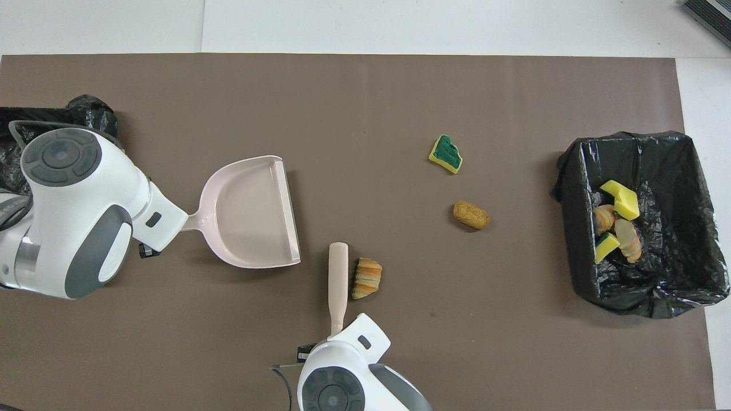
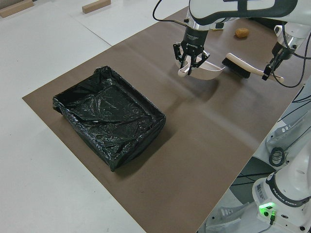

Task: Sweep and dump trash in bin
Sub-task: 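Move the brush behind the green sponge with the right gripper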

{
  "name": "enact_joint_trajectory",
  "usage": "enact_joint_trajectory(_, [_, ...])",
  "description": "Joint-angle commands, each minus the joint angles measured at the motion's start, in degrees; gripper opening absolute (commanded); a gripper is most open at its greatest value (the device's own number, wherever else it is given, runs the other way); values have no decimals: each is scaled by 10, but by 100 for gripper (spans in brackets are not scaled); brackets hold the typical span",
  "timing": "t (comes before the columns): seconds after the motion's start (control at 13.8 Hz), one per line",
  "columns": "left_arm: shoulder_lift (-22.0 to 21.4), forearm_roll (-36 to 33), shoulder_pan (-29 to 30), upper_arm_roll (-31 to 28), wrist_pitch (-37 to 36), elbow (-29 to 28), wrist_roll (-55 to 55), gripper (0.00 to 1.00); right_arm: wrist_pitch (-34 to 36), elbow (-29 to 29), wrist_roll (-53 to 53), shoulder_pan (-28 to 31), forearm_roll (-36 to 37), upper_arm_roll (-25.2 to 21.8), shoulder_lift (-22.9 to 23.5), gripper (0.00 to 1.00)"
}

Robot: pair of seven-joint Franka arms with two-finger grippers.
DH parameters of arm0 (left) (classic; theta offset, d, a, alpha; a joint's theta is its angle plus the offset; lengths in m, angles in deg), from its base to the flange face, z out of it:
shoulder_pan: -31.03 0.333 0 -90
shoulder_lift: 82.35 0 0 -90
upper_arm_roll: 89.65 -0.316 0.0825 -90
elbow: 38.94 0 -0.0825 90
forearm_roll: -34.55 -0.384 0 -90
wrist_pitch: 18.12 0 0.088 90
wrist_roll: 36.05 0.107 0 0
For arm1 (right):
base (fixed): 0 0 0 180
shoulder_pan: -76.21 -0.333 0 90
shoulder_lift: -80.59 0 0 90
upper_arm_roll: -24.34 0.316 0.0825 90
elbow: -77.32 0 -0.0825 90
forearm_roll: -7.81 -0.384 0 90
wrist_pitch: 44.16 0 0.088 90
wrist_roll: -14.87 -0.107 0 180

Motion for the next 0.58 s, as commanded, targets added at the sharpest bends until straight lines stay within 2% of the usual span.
enact_joint_trajectory(0.0, [2, -2, -19, 0, 18, -10, -23, 0, 38, -4, 91, 72, 10, 3, -18, 0])
enact_joint_trajectory(0.29, [9, -6, -40, 2, 18, -19, -53, 0, 30, -19, 148, 174, 85, 4, -13, 0])
enact_joint_trajectory(0.51, [4, -28, -44, 13, 23, -44, -64, 0, -26, -51, 331, 289, 103, 4, -17, 0])
